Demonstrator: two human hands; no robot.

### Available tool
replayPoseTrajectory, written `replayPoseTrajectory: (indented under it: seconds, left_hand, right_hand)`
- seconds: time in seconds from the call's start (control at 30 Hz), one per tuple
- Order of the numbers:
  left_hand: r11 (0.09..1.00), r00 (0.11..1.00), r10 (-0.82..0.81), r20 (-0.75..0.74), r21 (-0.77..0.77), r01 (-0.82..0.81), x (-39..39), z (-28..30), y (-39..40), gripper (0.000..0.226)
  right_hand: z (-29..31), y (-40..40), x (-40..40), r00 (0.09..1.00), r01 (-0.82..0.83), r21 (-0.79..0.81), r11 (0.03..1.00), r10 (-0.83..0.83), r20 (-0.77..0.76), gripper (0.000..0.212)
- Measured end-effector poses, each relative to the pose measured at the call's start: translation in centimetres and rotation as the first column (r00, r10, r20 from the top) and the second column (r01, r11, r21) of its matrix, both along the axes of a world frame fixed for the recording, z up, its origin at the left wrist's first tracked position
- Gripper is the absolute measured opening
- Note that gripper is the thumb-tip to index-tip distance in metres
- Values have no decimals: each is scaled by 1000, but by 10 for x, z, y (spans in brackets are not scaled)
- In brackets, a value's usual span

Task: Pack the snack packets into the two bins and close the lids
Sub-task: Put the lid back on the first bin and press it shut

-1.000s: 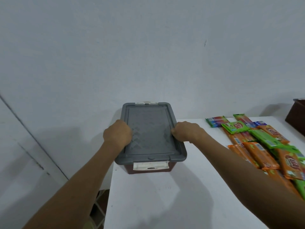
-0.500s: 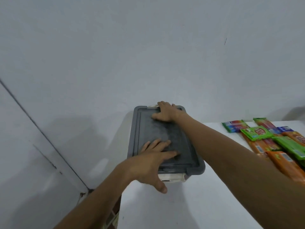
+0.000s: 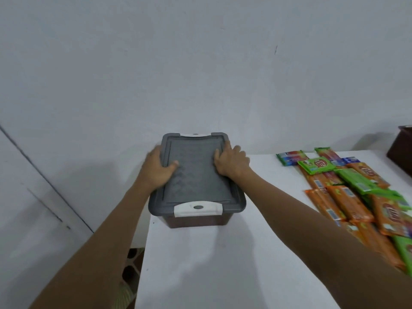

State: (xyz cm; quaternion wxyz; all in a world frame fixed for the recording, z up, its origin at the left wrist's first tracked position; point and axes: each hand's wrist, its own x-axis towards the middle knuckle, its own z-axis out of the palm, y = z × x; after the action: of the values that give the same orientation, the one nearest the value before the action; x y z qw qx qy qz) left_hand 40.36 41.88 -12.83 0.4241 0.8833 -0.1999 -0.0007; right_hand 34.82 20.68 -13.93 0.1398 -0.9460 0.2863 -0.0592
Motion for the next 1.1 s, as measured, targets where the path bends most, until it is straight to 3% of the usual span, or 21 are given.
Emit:
replayPoseTrajectory:
  seconds: [0.1,0.23,0.4,0.5,0.6,0.67,0.7,0.8,0.87,0.93,1.0,1.1]
  left_hand:
    - [999,985,-28,-173,-28,23,-4,-7,-4,47]
    - [996,983,-40,-178,-86,25,-29,-6,-22,47]
    - [996,990,-80,-119,-53,74,-86,-7,-64,46]
    - [996,994,-60,-93,62,66,-117,-8,-80,52]
    - [945,985,102,-142,324,-51,-146,0,-104,53]
    - [852,969,246,-15,480,-209,-168,10,-127,50]
    - [842,962,259,88,467,-270,-184,15,-145,48]
    - [916,922,205,328,267,-298,-248,24,-216,38]
    - [967,906,123,404,157,-202,-281,22,-270,32]
    - [984,956,5,293,171,-57,-299,16,-322,32]
    - [962,997,-67,36,267,55,-302,0,-364,33]
    - [904,984,-75,-162,406,136,-296,-27,-410,38]
  right_hand:
    - [4,-3,-18,995,-85,181,980,75,64,76]
    - [9,-18,-44,993,-113,205,972,101,68,74]
    - [8,-60,-100,996,-82,172,982,77,33,70]
    - [9,-81,-137,990,-133,244,961,118,78,67]
    - [10,-112,-183,977,-211,296,931,200,67,62]
    - [6,-139,-215,974,-225,215,950,228,12,65]
    - [3,-156,-231,972,-233,145,962,235,1,60]
    - [-1,-214,-279,981,-194,-1,981,194,0,39]
    - [0,-252,-303,996,-88,5,996,88,-23,35]
    - [0,-285,-319,994,34,-15,999,-36,-104,34]
    - [-5,-307,-330,970,61,-41,997,-69,-235,33]
    - [-19,-323,-334,962,69,122,990,-34,-271,40]
